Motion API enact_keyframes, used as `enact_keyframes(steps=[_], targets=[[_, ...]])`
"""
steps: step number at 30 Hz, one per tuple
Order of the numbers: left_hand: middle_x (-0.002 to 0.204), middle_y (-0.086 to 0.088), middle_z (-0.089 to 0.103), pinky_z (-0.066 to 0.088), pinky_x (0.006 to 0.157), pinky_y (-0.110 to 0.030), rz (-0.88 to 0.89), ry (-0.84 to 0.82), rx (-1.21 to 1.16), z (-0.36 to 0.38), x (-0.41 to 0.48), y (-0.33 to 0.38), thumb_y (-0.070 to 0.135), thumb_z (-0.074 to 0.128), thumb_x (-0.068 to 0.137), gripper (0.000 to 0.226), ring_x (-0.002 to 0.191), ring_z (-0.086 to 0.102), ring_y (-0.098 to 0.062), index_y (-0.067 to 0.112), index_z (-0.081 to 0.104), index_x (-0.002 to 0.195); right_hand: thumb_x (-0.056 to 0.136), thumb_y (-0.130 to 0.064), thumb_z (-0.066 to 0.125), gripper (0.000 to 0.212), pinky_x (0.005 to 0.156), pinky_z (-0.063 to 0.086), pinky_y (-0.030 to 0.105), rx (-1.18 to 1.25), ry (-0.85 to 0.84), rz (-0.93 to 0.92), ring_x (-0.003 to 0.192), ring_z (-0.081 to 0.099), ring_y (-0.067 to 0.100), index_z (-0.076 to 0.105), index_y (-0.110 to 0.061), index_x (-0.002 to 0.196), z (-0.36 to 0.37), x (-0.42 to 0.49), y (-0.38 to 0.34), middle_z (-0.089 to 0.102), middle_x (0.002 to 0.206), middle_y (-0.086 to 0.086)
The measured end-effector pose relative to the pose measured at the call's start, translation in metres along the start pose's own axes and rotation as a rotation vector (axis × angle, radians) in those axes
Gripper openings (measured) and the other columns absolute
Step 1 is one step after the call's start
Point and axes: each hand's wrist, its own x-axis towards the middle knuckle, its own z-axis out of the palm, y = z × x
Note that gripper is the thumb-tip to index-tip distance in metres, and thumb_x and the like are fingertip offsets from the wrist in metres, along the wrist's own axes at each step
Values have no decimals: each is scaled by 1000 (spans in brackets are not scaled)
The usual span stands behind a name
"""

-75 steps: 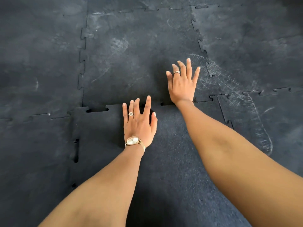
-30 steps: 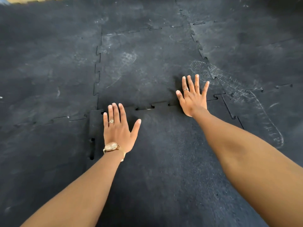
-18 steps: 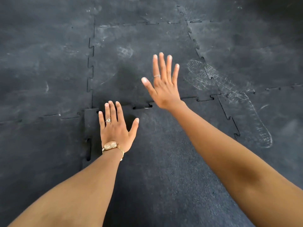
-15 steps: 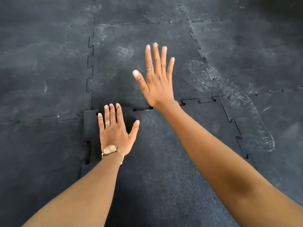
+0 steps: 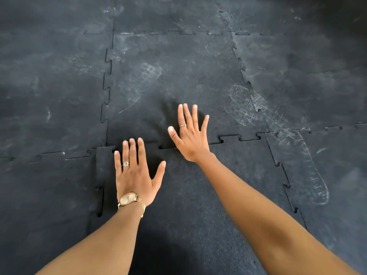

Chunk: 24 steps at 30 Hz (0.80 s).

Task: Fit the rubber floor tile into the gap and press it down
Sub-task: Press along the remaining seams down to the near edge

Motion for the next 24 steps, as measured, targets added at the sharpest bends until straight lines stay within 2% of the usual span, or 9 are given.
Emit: enact_keyframes(steps=[2,5,8,10,13,16,19,21,24], targets=[[161,-14,18,2,122,-48,-6,3,3,0,1,0,66,15,92,86,151,4,-27,8,10,155,100,-55,20,73,113,-21,56,152,203,-18,142,-32,21,-9,-15,154,-19,4,8,-14,163,5],[160,-15,19,3,122,-48,-8,-4,7,0,0,1,66,17,92,86,151,6,-27,7,10,155,98,-60,14,74,109,-30,45,99,538,54,145,-26,26,-3,-17,155,-42,14,34,-8,163,6],[161,-14,17,3,122,-49,-4,-20,20,1,0,1,67,16,93,86,151,4,-27,8,8,155,93,-66,5,80,113,-14,64,-89,246,281,146,-21,32,-9,-16,154,-25,8,59,-14,163,8],[161,-14,15,2,122,-48,-4,-8,28,2,2,0,67,15,92,86,151,2,-26,9,7,155,91,-66,2,81,113,-8,67,-132,137,306,146,-23,29,-14,-16,153,-9,7,67,-18,162,6],[161,-15,15,3,122,-49,3,-23,33,0,0,0,67,14,92,87,151,2,-27,7,6,155,91,-65,-3,79,114,-10,64,-115,130,297,146,-25,26,-16,-16,152,-9,7,68,-19,162,3],[161,-15,15,3,122,-49,-3,-13,31,1,2,1,67,13,92,88,151,3,-27,6,6,155,97,-59,5,75,115,-11,61,-108,125,288,146,-25,26,-16,-12,152,-13,8,66,-18,162,5],[162,-16,8,2,122,-48,-7,-9,28,3,1,0,67,14,92,87,151,2,-27,7,6,155,103,-50,18,72,117,-13,53,63,294,213,147,-19,28,-11,-6,152,-19,1,39,-12,162,11],[162,-18,4,2,122,-48,-16,3,32,5,1,0,66,15,93,86,151,3,-28,8,7,155,103,-49,12,69,120,-12,46,99,352,150,149,-12,25,-7,-6,153,-7,-21,11,-7,163,10],[162,-18,7,4,122,-49,-3,10,33,5,0,-1,62,15,95,81,151,5,-29,8,9,155,97,-50,-8,70,120,-4,52,-138,79,128,149,-13,21,-11,-9,153,25,-69,-10,-10,163,5]])
